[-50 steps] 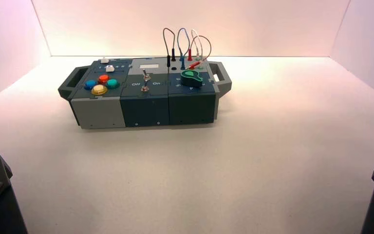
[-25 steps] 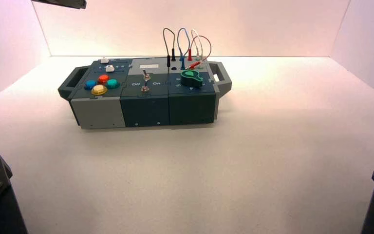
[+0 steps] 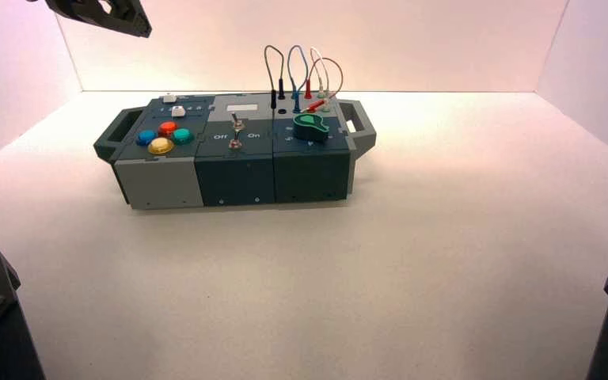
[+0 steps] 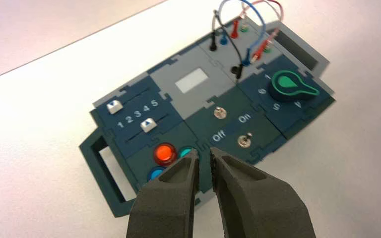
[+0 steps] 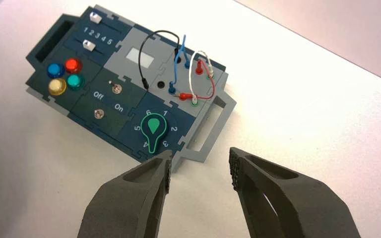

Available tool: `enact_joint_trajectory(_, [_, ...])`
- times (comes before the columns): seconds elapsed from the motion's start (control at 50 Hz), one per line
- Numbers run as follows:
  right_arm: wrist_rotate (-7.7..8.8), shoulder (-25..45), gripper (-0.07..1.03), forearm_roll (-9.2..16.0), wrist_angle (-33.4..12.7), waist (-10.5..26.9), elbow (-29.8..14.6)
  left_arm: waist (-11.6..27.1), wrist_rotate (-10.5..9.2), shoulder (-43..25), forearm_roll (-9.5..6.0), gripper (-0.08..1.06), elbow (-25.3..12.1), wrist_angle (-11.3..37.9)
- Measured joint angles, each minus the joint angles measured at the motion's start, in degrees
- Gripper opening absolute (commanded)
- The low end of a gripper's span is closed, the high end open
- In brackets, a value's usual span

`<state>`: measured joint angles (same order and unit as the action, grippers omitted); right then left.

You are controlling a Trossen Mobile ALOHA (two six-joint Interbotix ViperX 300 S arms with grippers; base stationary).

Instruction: Insert the black wire.

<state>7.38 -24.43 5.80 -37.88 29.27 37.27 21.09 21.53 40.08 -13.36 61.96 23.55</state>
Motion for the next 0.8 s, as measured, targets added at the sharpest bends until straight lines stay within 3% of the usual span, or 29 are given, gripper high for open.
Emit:
enact_joint_trajectory(0.3, [0.79,5.89,0.61,0.09,-0.79,3.87,-2.99,0.7,0.09,1.05,0.0,0.15,-0.26,0.44])
enact_joint_trajectory(0.8, [0.79,15.82,0.61,0.0,-0.09,5.19,-8.79,1.41,0.09,0.79,-0.09,0.15,-0.26,0.44])
